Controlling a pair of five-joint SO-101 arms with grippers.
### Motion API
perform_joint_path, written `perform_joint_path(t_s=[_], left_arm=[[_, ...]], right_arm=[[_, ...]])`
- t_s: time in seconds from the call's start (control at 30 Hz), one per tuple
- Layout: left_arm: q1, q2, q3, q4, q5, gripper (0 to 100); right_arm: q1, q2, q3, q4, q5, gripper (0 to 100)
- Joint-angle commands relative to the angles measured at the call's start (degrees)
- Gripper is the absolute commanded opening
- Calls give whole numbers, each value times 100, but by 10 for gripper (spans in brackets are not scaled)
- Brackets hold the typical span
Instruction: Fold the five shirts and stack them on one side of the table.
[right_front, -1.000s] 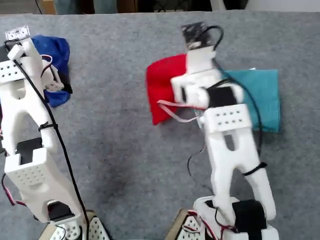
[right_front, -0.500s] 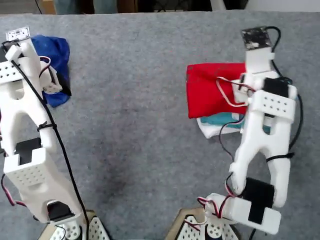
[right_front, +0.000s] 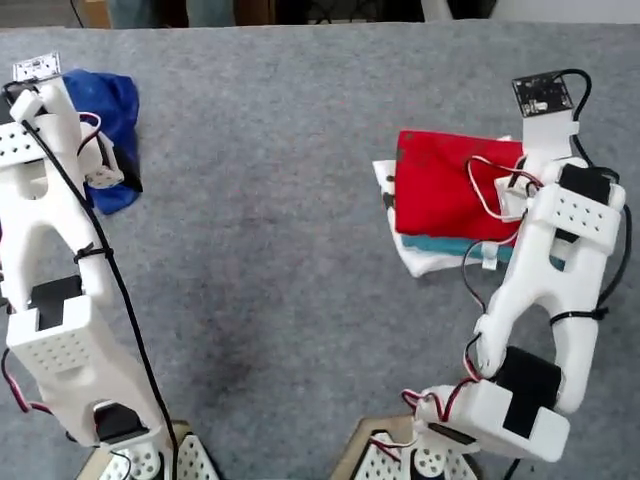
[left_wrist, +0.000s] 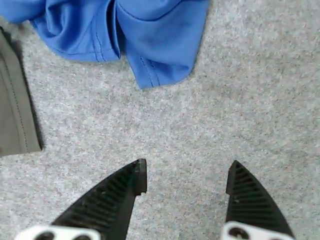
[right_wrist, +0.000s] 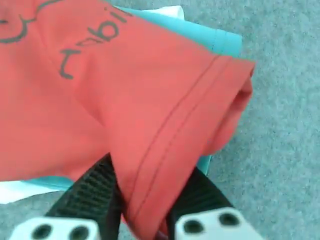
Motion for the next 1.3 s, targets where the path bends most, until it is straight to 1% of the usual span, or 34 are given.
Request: perform_joint_path(t_s=[0.0,0.13,0.17,0.2,0.27,0.33,0.4,0.5,0.6,0.7,0.87,0.97,1.07,1.2,1.27], left_arm=[[-75,-97,-31,79,-220,274],[-136,-105,-31,158,-448,274],[-198,-105,-66,158,-457,274],[-242,-105,-84,158,-457,274],[-374,-105,-75,158,-492,274],[-453,-105,-40,158,-651,274],[-514,-105,-40,158,-695,274],[-541,-105,-75,158,-695,274],[-541,-105,-75,158,-668,274],[-541,-105,-31,158,-659,274],[-541,-105,-31,158,-659,274],[-541,-105,-31,158,-677,274],[-541,-105,-31,158,-695,274],[-567,-167,-31,158,-703,274],[-716,-316,-31,158,-782,274]], right_arm=[[105,-48,-321,105,62,132],[114,-119,-505,149,141,344],[114,-145,-585,149,158,367],[123,-198,-664,158,149,365],[88,-286,-945,281,141,331],[0,-321,-1288,431,132,274],[-105,-330,-1613,571,123,185],[-343,-198,-1789,484,62,12],[-404,435,-1807,369,-88,41],[-308,1437,-2035,360,-255,15],[88,3116,-2985,62,-273,15],[193,3811,-3635,176,-264,15],[158,3960,-4198,800,-264,15],[-132,3714,-4884,2224,-273,15],[-264,3547,-5226,2813,-273,15]])
